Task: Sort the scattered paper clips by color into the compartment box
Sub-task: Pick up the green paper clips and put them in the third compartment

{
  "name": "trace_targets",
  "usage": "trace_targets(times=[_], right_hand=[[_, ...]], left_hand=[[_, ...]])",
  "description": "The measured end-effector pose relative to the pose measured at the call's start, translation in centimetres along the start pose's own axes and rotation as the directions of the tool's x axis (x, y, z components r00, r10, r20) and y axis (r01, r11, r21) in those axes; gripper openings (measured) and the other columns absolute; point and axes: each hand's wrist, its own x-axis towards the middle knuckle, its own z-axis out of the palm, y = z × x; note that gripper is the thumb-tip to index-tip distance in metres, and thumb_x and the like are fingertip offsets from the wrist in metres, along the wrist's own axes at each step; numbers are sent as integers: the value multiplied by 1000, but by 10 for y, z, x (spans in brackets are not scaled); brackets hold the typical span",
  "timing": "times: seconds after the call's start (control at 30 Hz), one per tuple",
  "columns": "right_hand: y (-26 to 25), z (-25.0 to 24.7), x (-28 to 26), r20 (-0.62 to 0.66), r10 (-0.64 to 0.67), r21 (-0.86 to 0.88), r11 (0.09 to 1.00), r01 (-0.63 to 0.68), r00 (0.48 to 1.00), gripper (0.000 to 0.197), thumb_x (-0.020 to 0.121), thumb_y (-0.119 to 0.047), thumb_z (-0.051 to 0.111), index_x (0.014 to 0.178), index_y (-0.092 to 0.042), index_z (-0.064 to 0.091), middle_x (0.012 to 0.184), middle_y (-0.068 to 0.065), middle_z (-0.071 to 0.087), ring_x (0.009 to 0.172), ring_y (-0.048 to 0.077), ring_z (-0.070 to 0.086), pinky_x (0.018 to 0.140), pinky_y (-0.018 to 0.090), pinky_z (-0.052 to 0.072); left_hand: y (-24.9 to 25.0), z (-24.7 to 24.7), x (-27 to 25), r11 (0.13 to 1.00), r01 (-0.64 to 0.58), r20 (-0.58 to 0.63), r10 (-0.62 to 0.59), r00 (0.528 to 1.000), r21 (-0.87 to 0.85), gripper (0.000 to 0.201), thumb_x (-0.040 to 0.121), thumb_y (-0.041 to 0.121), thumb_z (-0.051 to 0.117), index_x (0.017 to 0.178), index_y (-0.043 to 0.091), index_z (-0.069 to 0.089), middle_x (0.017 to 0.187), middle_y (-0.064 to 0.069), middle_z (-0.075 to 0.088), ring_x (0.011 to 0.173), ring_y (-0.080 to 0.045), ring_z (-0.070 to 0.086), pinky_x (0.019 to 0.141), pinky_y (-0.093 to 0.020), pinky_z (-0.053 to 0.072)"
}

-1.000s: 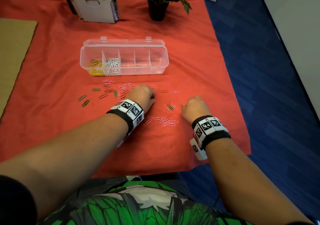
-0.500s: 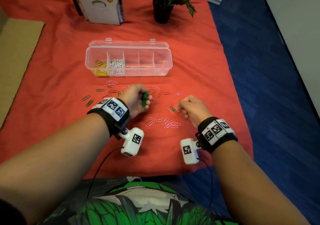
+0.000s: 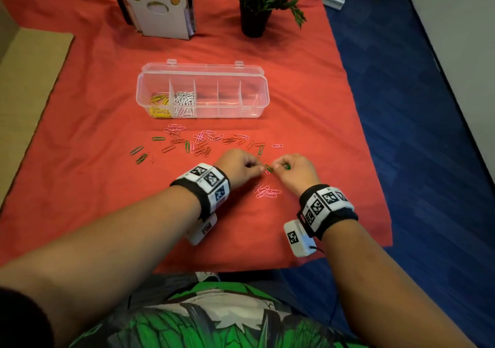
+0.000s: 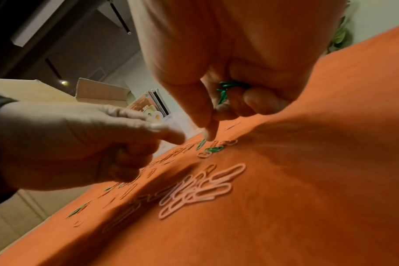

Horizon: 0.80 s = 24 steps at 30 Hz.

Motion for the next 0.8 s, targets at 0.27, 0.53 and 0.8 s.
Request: trace_targets(times=[0.27, 0.53, 0.8], right_hand=[[0, 0, -1, -46, -97, -177, 980, 87, 994, 13, 85, -9, 54, 86, -5, 67, 86, 4, 45, 88, 29, 57, 77, 26, 39], [0, 4, 4, 17, -206, -332, 922, 200, 978, 13, 78, -10, 58, 90, -7, 60, 98, 15, 52, 95, 34, 54, 83, 38, 47], [-2, 0, 7, 47, -258, -483, 840, 248, 965, 24, 83, -22, 58, 100, -6, 57, 105, 14, 53, 102, 35, 54, 88, 39, 47]], left_hand=[[-2, 1, 1, 897, 3, -63, 28, 998, 442, 29, 85, 33, 55, 87, 6, 67, 93, -17, 68, 91, -33, 61, 74, -32, 44], [10, 10, 12, 910, -138, 55, 126, 990, 392, 25, 84, 27, 57, 102, 16, 70, 100, -12, 68, 97, -30, 61, 85, -34, 49], [3, -2, 30, 908, -3, -121, 59, 991, 420, 28, 82, 36, 58, 94, 12, 69, 96, -12, 67, 93, -30, 61, 81, -34, 50]])
